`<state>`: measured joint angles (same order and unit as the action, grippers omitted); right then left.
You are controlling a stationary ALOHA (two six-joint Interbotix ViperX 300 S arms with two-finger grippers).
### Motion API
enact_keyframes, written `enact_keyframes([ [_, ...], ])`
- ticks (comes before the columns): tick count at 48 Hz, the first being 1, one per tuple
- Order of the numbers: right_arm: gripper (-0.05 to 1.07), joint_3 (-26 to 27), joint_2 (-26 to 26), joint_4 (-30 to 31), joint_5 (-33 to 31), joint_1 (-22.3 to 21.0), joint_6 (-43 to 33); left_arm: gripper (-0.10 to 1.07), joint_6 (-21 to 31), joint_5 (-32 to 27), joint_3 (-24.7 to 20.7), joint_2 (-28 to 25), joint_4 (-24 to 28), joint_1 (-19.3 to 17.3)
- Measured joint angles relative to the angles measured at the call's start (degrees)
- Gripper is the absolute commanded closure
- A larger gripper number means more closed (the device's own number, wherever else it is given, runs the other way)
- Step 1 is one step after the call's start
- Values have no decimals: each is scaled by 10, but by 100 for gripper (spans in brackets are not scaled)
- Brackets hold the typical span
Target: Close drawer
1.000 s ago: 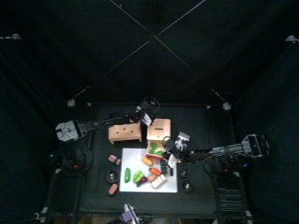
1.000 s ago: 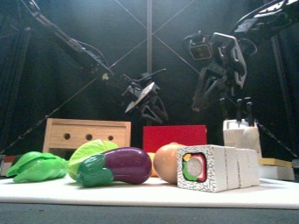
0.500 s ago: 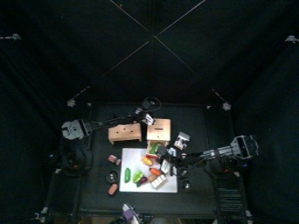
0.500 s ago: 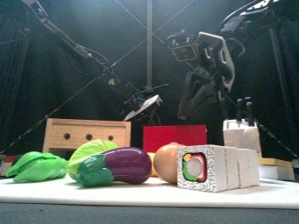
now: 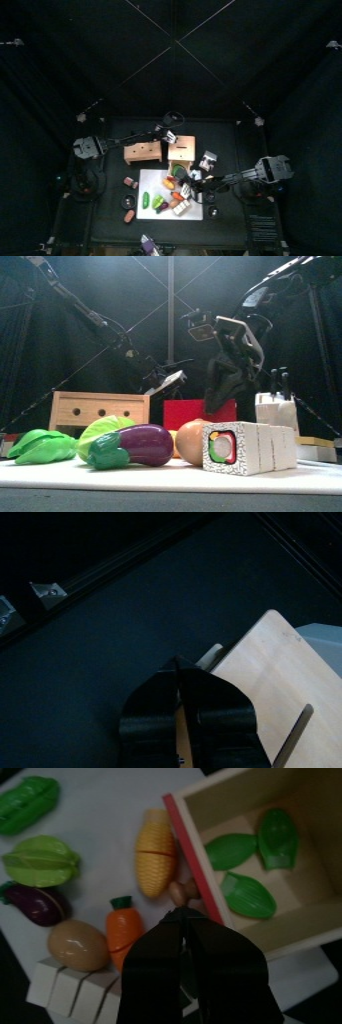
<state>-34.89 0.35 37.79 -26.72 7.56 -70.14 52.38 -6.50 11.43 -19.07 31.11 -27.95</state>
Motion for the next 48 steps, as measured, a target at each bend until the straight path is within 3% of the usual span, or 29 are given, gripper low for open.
enact_keyframes([
  [7,72,6,3,-3,-36,-1,4,62,0,-1,0,0,-1,0],
  [24,72,25,4,9,-48,-11,3,62,0,-4,0,-1,-1,0],
  [36,72,39,4,11,-105,-29,4,62,0,-8,0,-1,-1,0],
  [48,72,49,9,25,-110,-33,3,62,1,-10,0,0,-2,0],
])
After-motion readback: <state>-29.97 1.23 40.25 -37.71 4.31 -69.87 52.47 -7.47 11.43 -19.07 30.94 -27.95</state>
